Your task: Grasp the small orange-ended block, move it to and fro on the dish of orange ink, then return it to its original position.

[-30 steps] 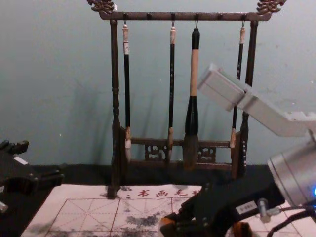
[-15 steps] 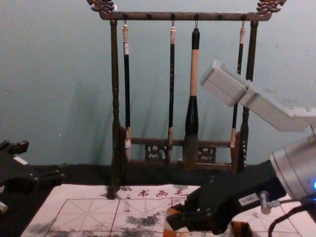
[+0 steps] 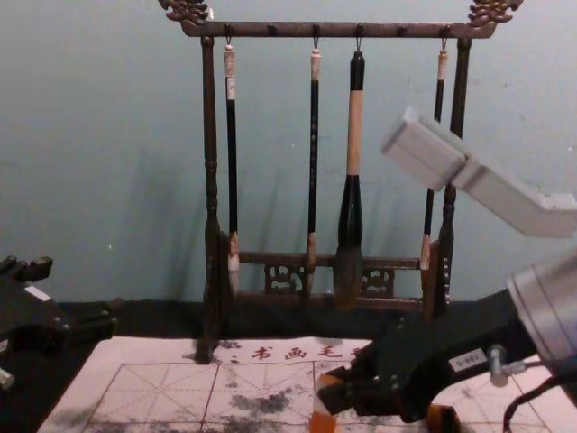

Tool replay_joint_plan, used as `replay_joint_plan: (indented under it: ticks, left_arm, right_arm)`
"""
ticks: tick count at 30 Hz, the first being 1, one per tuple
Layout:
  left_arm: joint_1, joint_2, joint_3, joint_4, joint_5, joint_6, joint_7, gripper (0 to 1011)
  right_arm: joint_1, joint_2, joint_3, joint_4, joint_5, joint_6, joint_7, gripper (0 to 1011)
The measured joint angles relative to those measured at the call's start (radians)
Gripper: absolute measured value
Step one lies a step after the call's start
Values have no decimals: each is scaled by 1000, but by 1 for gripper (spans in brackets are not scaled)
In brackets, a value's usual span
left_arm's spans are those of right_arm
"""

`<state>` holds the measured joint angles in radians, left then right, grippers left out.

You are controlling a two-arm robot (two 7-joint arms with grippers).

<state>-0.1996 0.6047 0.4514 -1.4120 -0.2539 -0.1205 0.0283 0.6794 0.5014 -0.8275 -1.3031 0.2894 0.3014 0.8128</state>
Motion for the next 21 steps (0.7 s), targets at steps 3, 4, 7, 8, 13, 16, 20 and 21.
replay_joint_plan:
  ticks: [3, 4, 7, 8, 13, 16, 20, 21]
  left_arm:
    - [0, 0, 0, 0, 0, 0, 0, 1001]
    - [0, 0, 0, 0, 0, 0, 0, 1001]
    - [0, 0, 0, 0, 0, 0, 0, 1001]
    - [0, 0, 0, 0, 0, 0, 0, 1001]
    - [0, 0, 0, 0, 0, 0, 0, 1001]
    - [0, 0, 0, 0, 0, 0, 0, 1001]
    - [0, 0, 0, 0, 0, 0, 0, 1001]
    - [0, 0, 0, 0, 0, 0, 0, 1001]
  right_arm:
    - [-11, 6, 14, -13, 15, 10, -8, 104]
    - [-15, 8, 20, -18, 21, 15, -11, 104]
    - [-32, 17, 42, -42, 47, 34, -25, 104]
    - [-38, 21, 50, -50, 56, 42, -30, 104]
    - [-75, 52, 100, -113, 113, 78, -71, 104]
    - [-98, 70, 126, -148, 139, 96, -98, 104]
    - [-148, 109, 177, -228, 189, 132, -159, 104]
    - [-157, 115, 185, -242, 196, 138, -170, 104]
